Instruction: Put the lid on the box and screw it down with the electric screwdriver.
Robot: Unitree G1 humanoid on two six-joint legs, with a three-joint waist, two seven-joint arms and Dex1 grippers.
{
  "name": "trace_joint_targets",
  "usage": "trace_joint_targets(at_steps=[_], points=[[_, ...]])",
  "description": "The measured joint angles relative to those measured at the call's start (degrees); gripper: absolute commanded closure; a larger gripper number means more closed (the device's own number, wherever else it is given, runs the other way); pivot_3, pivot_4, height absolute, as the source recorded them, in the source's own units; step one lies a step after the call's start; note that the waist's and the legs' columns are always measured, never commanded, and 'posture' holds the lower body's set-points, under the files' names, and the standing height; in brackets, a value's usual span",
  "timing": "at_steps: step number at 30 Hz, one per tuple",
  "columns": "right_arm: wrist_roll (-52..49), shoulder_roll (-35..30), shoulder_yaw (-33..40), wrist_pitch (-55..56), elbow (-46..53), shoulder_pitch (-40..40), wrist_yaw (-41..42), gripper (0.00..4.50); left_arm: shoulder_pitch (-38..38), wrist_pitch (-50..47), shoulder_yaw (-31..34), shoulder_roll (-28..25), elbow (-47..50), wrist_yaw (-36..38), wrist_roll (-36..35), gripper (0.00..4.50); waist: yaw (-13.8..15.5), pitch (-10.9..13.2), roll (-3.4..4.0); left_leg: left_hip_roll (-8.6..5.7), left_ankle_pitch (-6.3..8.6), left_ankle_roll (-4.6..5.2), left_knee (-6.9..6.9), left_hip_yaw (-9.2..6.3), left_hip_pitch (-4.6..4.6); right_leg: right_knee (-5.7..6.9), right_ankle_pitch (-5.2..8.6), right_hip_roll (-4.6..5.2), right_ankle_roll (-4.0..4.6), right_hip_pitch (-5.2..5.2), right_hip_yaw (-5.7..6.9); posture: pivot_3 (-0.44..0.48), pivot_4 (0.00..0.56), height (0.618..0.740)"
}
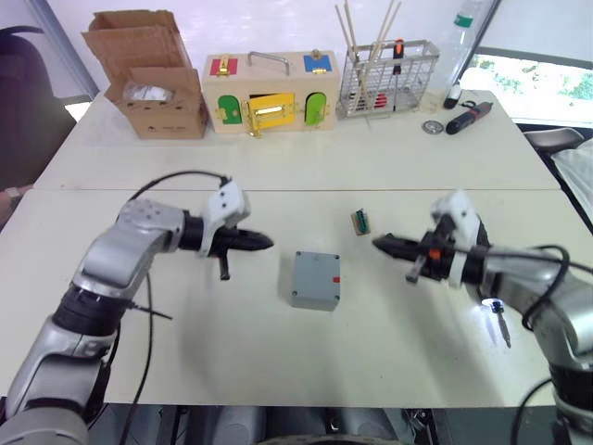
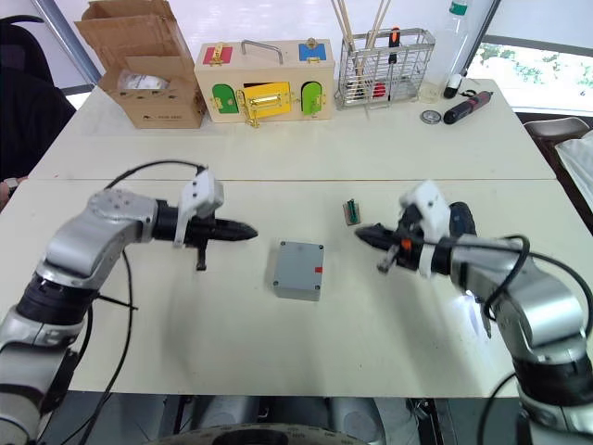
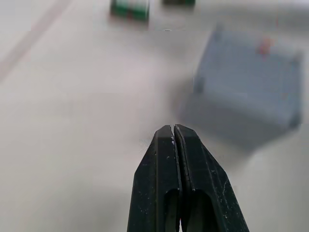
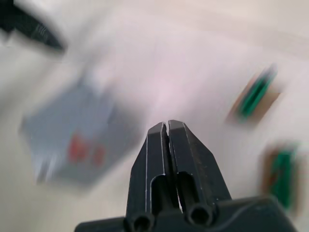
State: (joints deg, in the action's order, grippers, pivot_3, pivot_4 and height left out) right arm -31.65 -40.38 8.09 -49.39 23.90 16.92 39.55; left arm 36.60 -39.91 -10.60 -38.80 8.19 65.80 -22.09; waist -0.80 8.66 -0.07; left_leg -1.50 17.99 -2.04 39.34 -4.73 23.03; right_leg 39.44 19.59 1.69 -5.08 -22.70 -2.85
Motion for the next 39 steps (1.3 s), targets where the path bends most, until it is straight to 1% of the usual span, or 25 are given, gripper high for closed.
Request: trace_joint_targets(at_steps=[3, 4, 6, 7, 10, 11, 14, 15, 17, 20, 26, 29, 34, 39], points=[[5.0, 5.1, -1.9, 6.8, -9.3, 2.8, -4.0, 4.47, 2.4, -1.9, 0.4, 0.6, 2.3, -0.7, -1.7, 4.5, -0.3, 0.0, 0.0, 0.0, -0.09, -0.16, -0.1, 0.07, 0.01, 0.0, 0.0, -0.01, 0.0, -0.09, -0.03, 0.0, 0.15, 0.74], [7.0, 6.5, -2.8, 9.3, -12.6, 3.3, -5.1, 4.23, 2.5, -2.3, 0.5, 0.5, 3.0, -1.4, -1.7, 4.5, -0.4, 0.0, 0.01, 0.0, -0.13, -0.23, -0.1, 0.09, 0.01, 0.01, 0.0, -0.01, 0.0, -0.11, -0.04, 0.0, 0.15, 0.74], [9.4, 8.0, -3.9, 12.8, -16.9, 3.6, -5.8, 3.55, 2.3, -3.0, 0.7, 0.8, 3.8, -3.3, -1.7, 4.5, -0.4, 0.0, 0.02, 0.01, -0.15, -0.27, -0.1, 0.13, 0.06, 0.03, 0.0, -0.01, 0.0, -0.19, -0.07, 0.0, 0.15, 0.74], [10.3, 8.5, -4.6, 14.1, -18.5, 3.9, -5.9, 3.08, 2.1, -3.9, 1.1, 1.4, 4.3, -4.9, -1.9, 4.5, -0.4, 0.0, 0.02, 0.01, -0.15, -0.27, -0.09, 0.13, 0.06, 0.04, 0.0, 0.0, 0.0, -0.19, -0.07, 0.0, 0.15, 0.74], [11.9, 10.7, -5.9, 17.1, -21.7, 5.5, -6.1, 1.49, 0.6, -7.7, 3.8, 4.5, 6.7, -10.5, -3.7, 4.5, -0.4, 0.0, 0.02, 0.01, -0.16, -0.29, -0.06, 0.12, 0.06, 0.07, 0.0, 0.0, 0.0, -0.19, -0.08, 0.0, 0.15, 0.74], [12.4, 11.2, -6.1, 17.9, -22.3, 6.1, -6.3, 1.06, -0.2, -8.9, 4.4, 4.9, 7.7, -11.8, -4.3, 4.5, -0.4, 0.0, 0.02, 0.01, -0.16, -0.29, -0.06, 0.12, 0.05, 0.1, 0.0, 0.0, 0.0, -0.19, -0.09, 0.0, 0.15, 0.74], [13.0, 12.6, -6.1, 19.8, -24.1, 7.3, -6.9, 0.12, -3.0, -10.9, 5.5, 5.1, 9.6, -14.6, -5.0, 4.5, -0.4, 0.0, 0.02, 0.02, -0.17, -0.31, -0.07, 0.12, 0.04, 0.11, 0.0, 0.0, 0.0, -0.2, -0.09, 0.0, 0.15, 0.74], [13.3, 12.9, -6.3, 20.0, -24.8, 7.6, -6.8, 0.01, -4.1, -11.1, 5.6, 5.0, 10.1, -15.4, -5.1, 4.5, -0.4, 0.0, 0.02, 0.02, -0.18, -0.33, -0.06, 0.11, 0.04, 0.11, 0.0, 0.0, 0.0, -0.19, -0.09, 0.0, 0.15, 0.74], [13.5, 13.6, -6.8, 20.0, -25.9, 8.0, -6.7, 0.01, -5.4, -11.5, 5.8, 5.1, 10.3, -16.7, -5.4, 4.5, -0.3, 0.0, 0.02, 0.01, -0.2, -0.36, -0.06, 0.11, 0.05, 0.11, 0.0, 0.01, 0.0, -0.19, -0.09, 0.0, 0.15, 0.74], [13.5, 15.1, -7.6, 20.0, -27.5, 8.6, -6.4, 0.01, -5.6, -12.1, 7.0, 5.3, 10.4, -18.5, -6.0, 4.5, -0.3, 0.0, 0.02, 0.01, -0.21, -0.37, -0.06, 0.11, 0.04, 0.11, 0.0, 0.01, 0.0, -0.19, -0.09, 0.0, 0.15, 0.74], [14.8, 16.7, -7.7, 22.4, -32.0, 9.0, -6.6, 0.01, -6.8, -11.6, 6.6, 4.8, 10.4, -19.2, -5.8, 4.5, -0.4, 0.0, 0.02, 0.01, -0.21, -0.38, -0.07, 0.11, 0.04, 0.11, 0.0, 0.01, 0.0, -0.2, -0.08, 0.0, 0.15, 0.74], [15.7, 17.0, -7.7, 23.8, -33.6, 9.1, -7.1, 0.73, -7.8, -10.4, 4.6, 2.8, 10.5, -18.4, -4.8, 4.5, -0.4, 0.0, 0.03, 0.01, -0.21, -0.38, -0.08, 0.11, 0.04, 0.12, 0.0, 0.0, 0.0, -0.21, -0.08, 0.0, 0.15, 0.74], [15.9, 17.8, -7.6, 24.8, -34.2, 9.6, -7.7, 2.33, -8.8, -9.4, 4.1, 2.7, 10.5, -18.0, -4.6, 4.5, -0.3, 0.0, 0.03, 0.01, -0.22, -0.39, -0.07, 0.11, 0.04, 0.12, 0.0, 0.01, 0.0, -0.21, -0.08, 0.0, 0.15, 0.74], [16.7, 17.9, -7.6, 24.8, -34.2, 9.7, -8.0, 2.33, -8.7, -8.9, 3.5, 2.7, 10.4, -17.8, -4.4, 4.5, -0.4, 0.0, 0.03, 0.01, -0.22, -0.39, -0.08, 0.11, 0.04, 0.13, 0.0, 0.01, 0.0, -0.21, -0.08, 0.0, 0.15, 0.74]])
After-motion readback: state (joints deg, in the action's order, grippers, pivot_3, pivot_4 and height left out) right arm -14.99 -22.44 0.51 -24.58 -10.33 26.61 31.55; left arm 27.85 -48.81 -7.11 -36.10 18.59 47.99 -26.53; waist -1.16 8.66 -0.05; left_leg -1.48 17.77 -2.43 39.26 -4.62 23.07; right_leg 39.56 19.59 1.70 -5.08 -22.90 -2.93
